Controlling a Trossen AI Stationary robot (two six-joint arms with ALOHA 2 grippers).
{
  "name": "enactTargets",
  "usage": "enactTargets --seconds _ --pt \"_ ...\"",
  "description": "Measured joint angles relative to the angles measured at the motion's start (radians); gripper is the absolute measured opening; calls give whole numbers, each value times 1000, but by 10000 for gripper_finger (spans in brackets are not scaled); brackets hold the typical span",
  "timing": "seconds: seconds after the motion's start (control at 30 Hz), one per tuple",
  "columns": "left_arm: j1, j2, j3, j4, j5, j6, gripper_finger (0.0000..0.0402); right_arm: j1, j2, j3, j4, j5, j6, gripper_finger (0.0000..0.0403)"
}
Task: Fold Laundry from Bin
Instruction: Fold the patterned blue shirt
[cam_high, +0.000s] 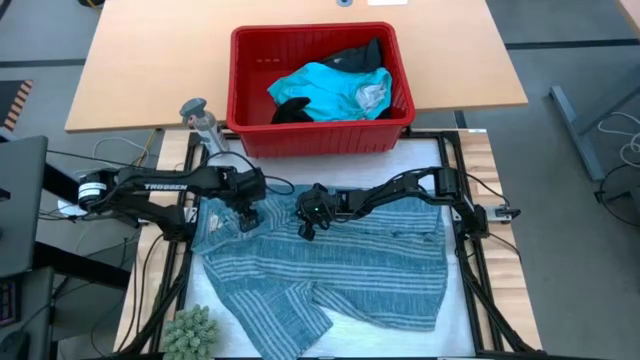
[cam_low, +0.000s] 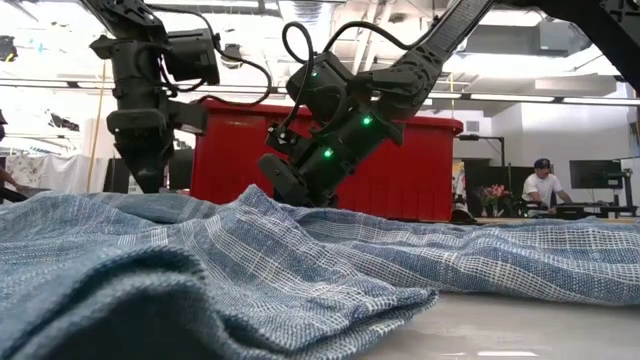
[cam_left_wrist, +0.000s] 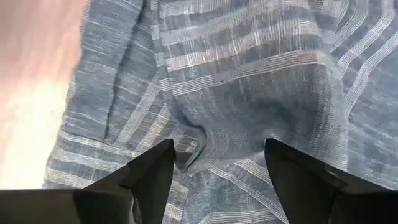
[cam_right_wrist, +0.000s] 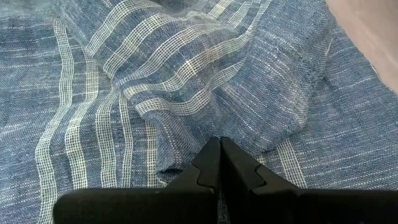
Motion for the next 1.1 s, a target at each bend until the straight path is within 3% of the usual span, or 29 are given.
enactTargets --seconds 0.27,0.53,0.8,1.1 --pt "1 54 0 43 -2 27 157 0 0 0 0 0 -6 38" --pt "10 54 0 26 23 -19 16 0 0 0 -2 0 -6 38" --pt "15 54 127 -48 20 -55 2 0 0 0 0 0 -4 38" --pt "18 54 198 -186 -144 2 1 1 0 0 0 0 2 38"
